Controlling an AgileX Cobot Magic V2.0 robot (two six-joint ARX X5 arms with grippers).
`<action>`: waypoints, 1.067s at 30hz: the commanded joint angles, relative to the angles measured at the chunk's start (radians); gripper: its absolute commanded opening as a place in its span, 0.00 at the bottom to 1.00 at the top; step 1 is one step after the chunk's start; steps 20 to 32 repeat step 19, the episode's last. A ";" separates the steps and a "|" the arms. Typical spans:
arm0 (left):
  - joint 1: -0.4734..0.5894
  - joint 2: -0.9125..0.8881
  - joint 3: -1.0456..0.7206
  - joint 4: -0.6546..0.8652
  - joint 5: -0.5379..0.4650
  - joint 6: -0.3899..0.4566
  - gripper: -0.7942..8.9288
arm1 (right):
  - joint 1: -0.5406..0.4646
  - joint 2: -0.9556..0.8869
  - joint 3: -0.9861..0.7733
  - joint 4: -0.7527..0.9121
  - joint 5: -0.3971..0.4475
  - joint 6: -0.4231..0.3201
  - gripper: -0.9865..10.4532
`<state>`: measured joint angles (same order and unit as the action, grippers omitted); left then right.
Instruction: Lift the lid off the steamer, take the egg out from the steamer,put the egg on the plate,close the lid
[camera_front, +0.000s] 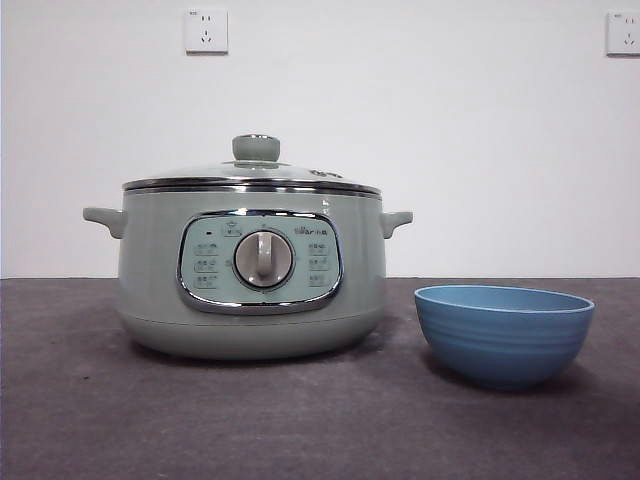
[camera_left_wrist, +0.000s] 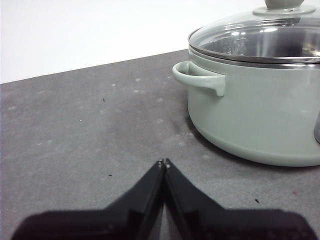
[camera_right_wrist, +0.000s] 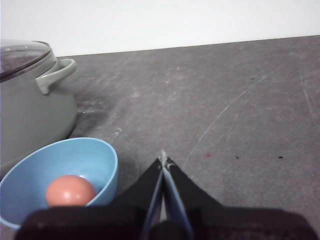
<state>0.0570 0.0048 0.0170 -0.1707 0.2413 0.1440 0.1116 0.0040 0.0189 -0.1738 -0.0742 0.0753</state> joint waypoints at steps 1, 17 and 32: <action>0.005 -0.002 -0.014 0.005 -0.003 -0.013 0.08 | 0.000 -0.003 -0.013 -0.006 0.002 0.007 0.09; 0.005 -0.002 -0.014 0.005 -0.003 -0.013 0.08 | 0.000 -0.003 -0.013 -0.005 0.003 0.006 0.09; 0.005 -0.002 -0.014 0.005 -0.003 -0.013 0.08 | 0.000 -0.003 -0.013 -0.005 0.003 0.006 0.09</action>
